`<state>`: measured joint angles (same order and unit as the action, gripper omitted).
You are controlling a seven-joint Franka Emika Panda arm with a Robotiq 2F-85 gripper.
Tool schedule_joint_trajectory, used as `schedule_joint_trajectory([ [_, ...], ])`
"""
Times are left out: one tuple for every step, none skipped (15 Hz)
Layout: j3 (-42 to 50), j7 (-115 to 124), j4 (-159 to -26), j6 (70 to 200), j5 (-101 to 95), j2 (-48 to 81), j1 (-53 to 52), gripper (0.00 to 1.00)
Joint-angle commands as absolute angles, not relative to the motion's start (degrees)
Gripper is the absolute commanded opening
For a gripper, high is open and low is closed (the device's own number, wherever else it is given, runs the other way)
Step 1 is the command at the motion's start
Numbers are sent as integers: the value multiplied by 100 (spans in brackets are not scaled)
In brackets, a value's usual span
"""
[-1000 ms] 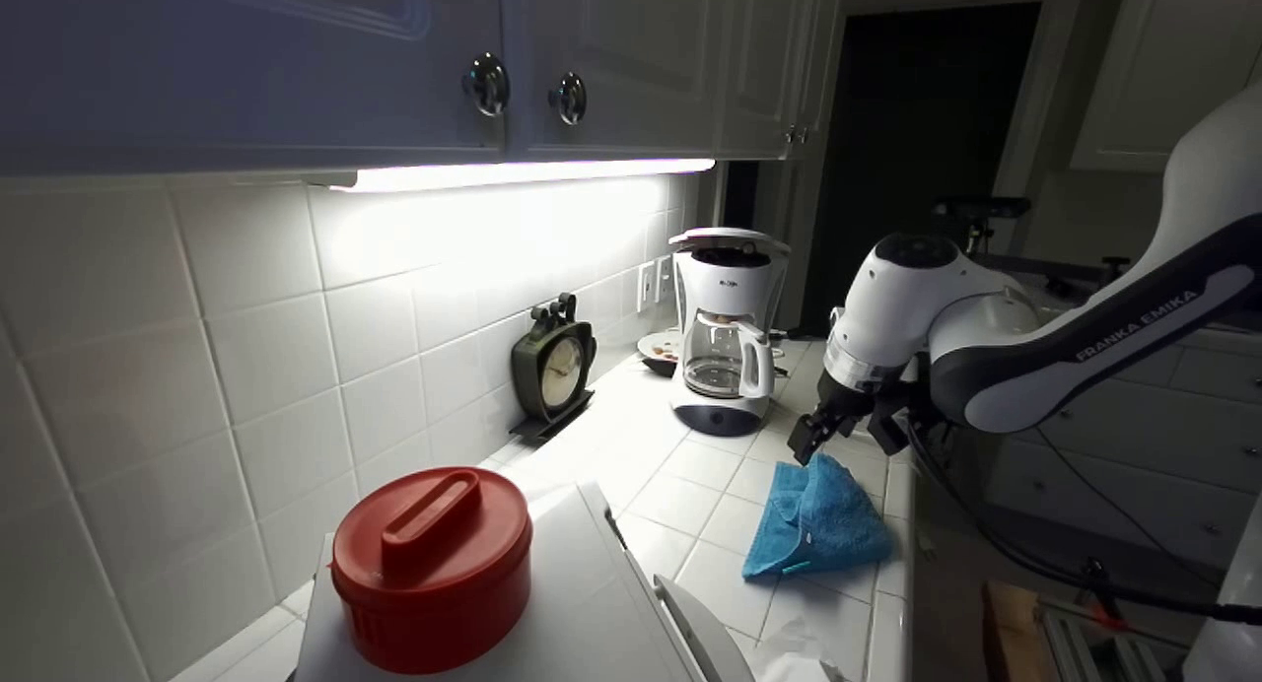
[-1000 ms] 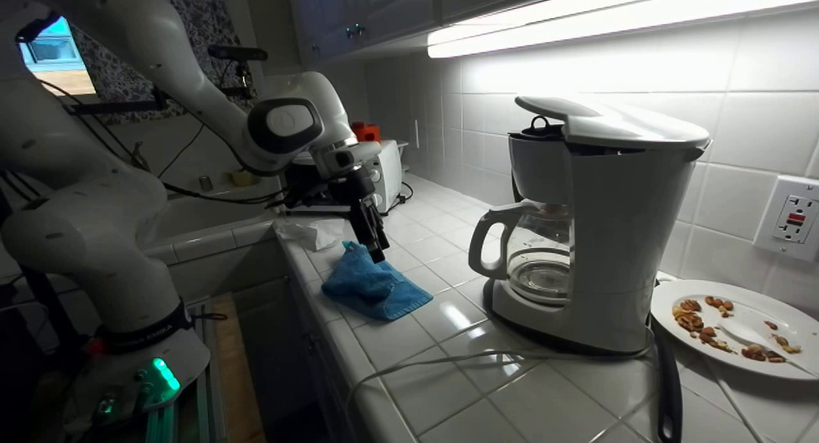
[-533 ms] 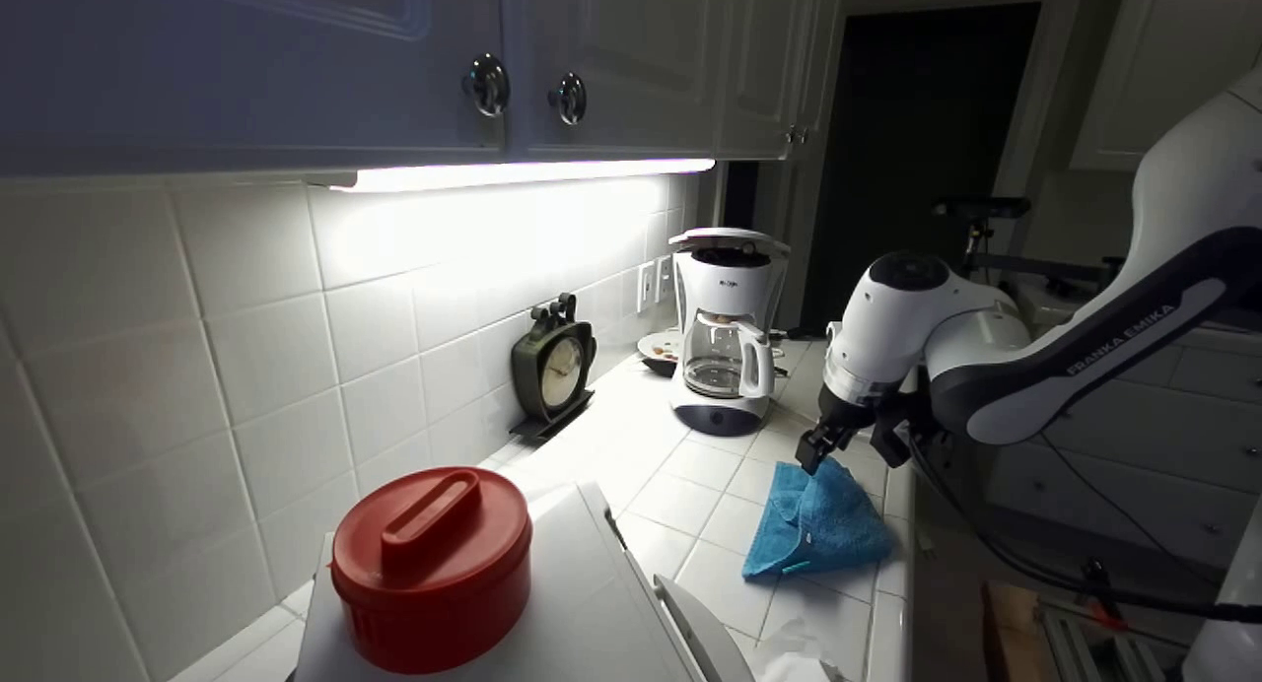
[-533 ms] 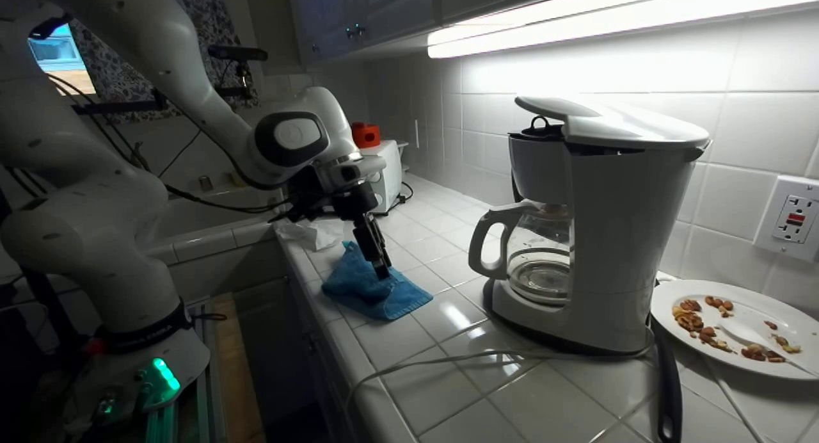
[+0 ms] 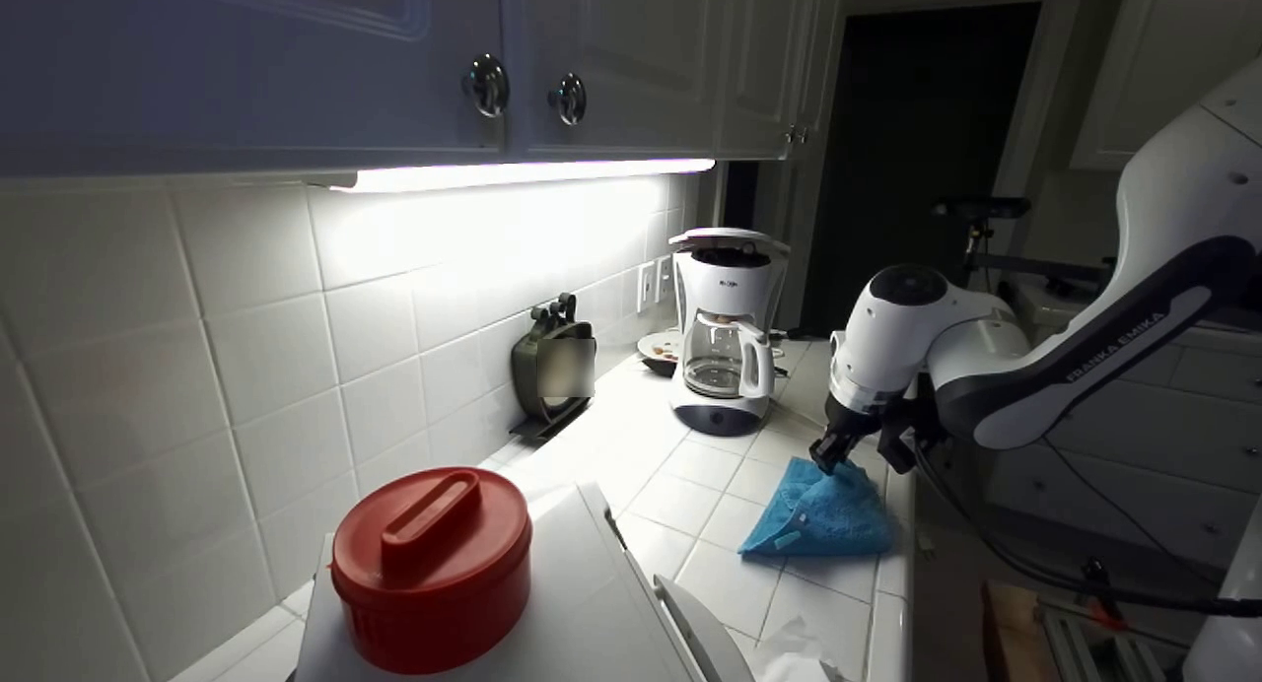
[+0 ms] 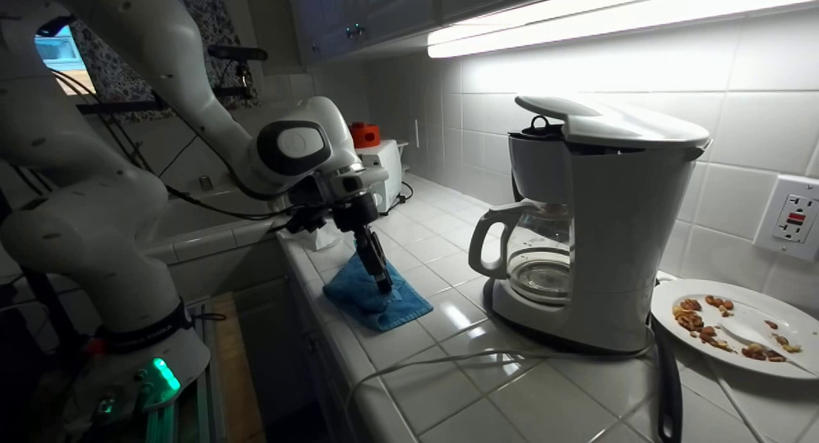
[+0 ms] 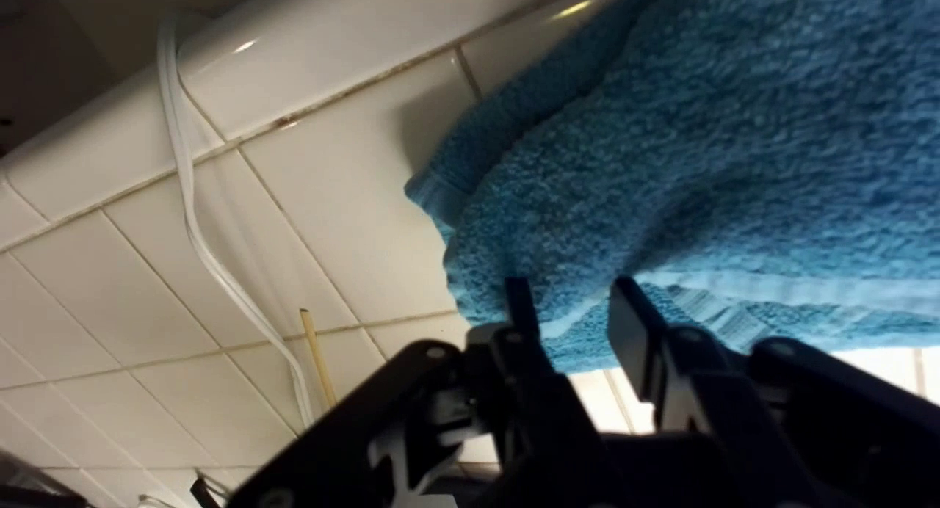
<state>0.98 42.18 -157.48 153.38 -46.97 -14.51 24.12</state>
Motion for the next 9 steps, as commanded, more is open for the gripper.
schedule_joint_trajectory([
  [278, 4481, -15709, 15446, -5027, -1325, 2335, 5],
  [302, 4498, -15706, 15445, -5045, -1316, 2319, 4],
  [323, 4515, -15703, 15446, -5050, -1308, 2302, 2],
  [344, 4530, -15704, 15436, -5048, -1320, 2286, 0],
  [363, 4533, -15705, 15430, -5022, -1336, 2267, 1],
  [387, 4508, -15722, 15429, -4951, -1399, 2232, 3],
  [421, 4415, -15723, 15398, -4772, -1477, 2155, 3],
  [459, 4320, -15715, 15366, -4581, -1541, 2064, 3],
  [478, 4264, -15706, 15298, -4381, -1625, 1981, 3],
])
